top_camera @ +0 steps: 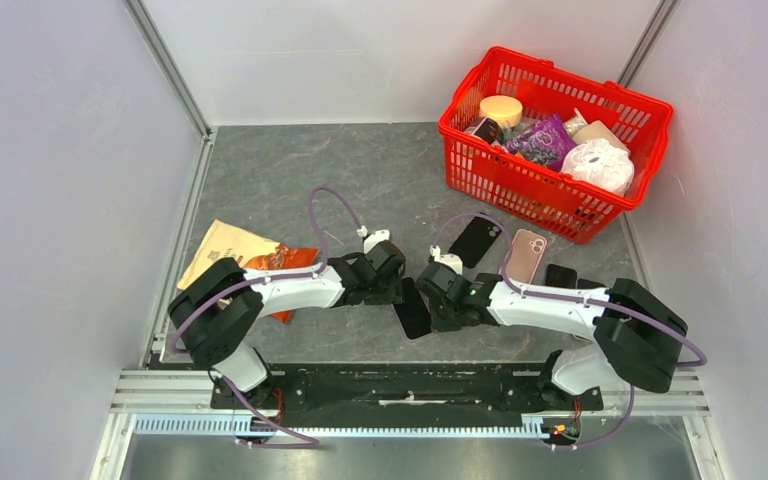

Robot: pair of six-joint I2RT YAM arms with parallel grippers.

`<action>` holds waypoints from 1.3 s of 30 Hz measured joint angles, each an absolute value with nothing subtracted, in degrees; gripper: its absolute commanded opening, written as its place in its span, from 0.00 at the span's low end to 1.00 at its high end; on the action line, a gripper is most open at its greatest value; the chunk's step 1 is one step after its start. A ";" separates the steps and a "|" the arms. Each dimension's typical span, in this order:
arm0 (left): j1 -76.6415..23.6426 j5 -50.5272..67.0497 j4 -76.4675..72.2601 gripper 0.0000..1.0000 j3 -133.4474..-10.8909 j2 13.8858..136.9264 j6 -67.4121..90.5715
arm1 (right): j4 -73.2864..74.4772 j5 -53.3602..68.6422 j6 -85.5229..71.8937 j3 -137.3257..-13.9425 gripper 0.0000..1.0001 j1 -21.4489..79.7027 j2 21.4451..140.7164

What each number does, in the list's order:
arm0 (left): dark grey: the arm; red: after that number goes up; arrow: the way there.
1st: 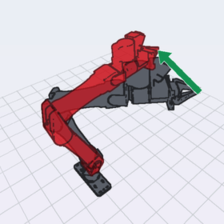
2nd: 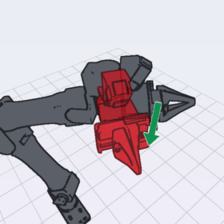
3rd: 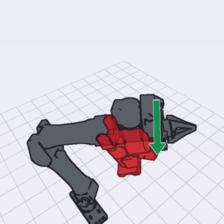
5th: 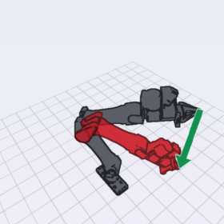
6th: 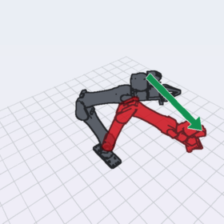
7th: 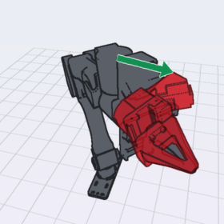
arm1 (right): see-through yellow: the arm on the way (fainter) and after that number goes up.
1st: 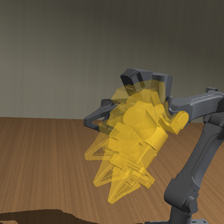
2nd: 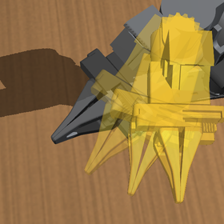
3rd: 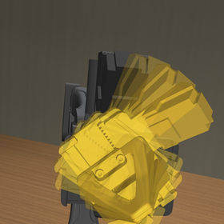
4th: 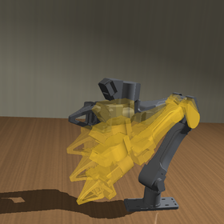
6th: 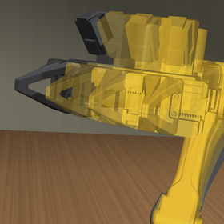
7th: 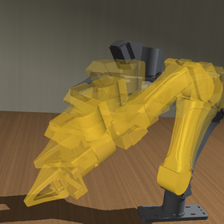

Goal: Put the phone into the phone case

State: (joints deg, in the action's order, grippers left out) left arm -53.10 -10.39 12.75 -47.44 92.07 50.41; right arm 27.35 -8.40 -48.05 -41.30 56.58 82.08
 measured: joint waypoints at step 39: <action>-52.14 -14.52 19.05 0.80 -45.54 87.50 52.25 | 24.60 -17.47 -46.59 -43.35 0.75 54.52 77.30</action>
State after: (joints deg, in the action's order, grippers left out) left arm -52.14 -14.52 19.05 -45.54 87.50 52.25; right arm 24.60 -17.47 -46.59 -43.35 54.52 77.30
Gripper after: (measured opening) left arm 0.736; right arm 0.695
